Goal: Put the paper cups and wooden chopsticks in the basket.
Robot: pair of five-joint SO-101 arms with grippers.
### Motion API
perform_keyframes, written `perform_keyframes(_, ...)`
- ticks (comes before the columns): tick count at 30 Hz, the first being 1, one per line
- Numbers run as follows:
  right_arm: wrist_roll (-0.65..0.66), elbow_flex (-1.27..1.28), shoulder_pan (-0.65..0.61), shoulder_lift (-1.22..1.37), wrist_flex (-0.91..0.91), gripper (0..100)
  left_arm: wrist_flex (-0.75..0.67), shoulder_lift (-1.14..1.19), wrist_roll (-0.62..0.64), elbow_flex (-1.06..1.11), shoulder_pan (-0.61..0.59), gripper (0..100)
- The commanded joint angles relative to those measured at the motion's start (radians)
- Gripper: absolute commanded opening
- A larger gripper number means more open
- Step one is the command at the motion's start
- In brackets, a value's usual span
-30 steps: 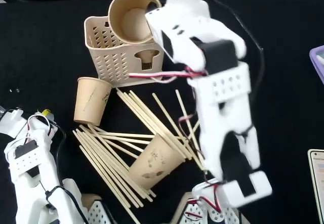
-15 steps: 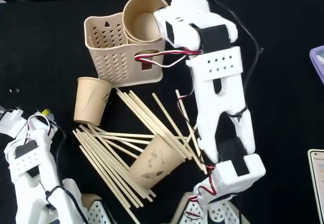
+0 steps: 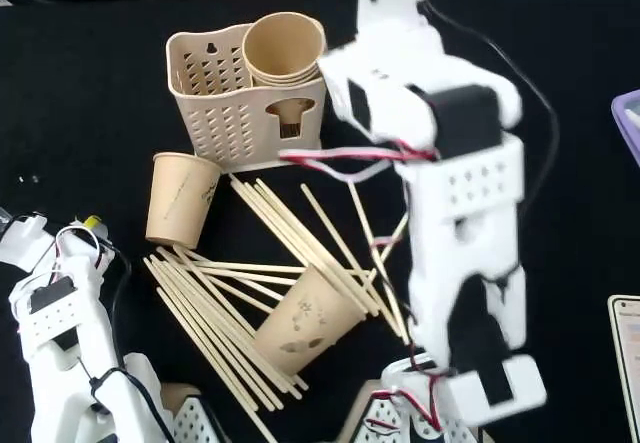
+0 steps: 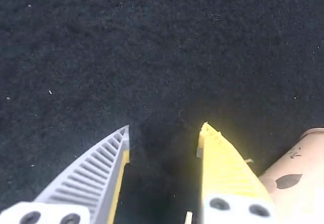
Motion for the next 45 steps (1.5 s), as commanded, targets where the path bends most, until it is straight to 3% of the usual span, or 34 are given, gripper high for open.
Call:
perform_keyframes(1, 0.029, -0.039, -0.020, -0.087, 0.173, 20.4, -0.011, -0.021, 0.005, -0.028, 0.015, 22)
perform_keyframes(4, 0.032, 0.088, -0.015, -0.150, 0.173, 20.1, -0.011, -0.021, 0.005, -0.028, 0.015, 22)
perform_keyframes(9, 0.057, 0.559, -0.078, -0.349, 0.147, 20.5, -0.009, -0.021, 0.005, -0.027, 0.015, 22)
perform_keyframes(15, 0.161, 1.250, -0.207, -0.677, -0.141, 20.5, -0.012, -0.018, 0.005, -0.027, 0.015, 22)
perform_keyframes(19, 0.161, 1.497, -0.281, -0.822, -0.221, 20.5, -0.012, -0.018, 0.005, -0.027, 0.015, 22)
perform_keyframes(29, 0.160, 1.524, -0.359, -0.855, -0.230, 20.5, -0.014, -0.014, 0.005, -0.027, 0.015, 22)
perform_keyframes(37, 0.144, 1.330, -0.333, -0.857, -0.157, 20.5, -0.012, -0.017, 0.005, -0.027, 0.015, 22)
perform_keyframes(45, 0.153, 1.334, -0.535, -0.855, 0.015, 20.4, -0.014, -0.015, 0.005, -0.027, 0.015, 22)
